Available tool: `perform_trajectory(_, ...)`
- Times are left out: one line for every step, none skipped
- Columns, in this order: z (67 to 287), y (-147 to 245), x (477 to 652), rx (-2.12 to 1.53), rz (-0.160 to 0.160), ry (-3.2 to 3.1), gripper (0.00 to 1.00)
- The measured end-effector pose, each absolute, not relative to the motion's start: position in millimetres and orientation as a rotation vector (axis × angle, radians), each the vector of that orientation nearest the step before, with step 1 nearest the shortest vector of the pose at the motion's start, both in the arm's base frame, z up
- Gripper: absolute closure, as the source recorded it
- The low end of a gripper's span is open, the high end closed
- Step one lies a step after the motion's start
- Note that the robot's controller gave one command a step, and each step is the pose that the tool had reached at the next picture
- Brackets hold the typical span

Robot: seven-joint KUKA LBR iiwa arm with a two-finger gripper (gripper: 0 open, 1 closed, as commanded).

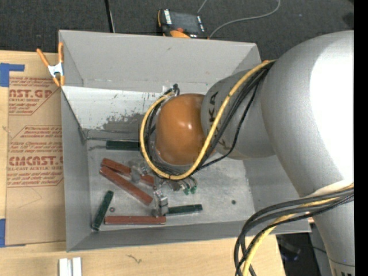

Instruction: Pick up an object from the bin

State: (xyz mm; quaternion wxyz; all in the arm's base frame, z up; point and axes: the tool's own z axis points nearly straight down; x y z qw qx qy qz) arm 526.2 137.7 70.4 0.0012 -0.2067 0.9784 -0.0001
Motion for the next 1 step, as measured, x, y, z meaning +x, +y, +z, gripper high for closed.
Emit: perform_trajectory(72.2, 141.8, 528.2, -0.652, 0.004, 3.064, 1.00)
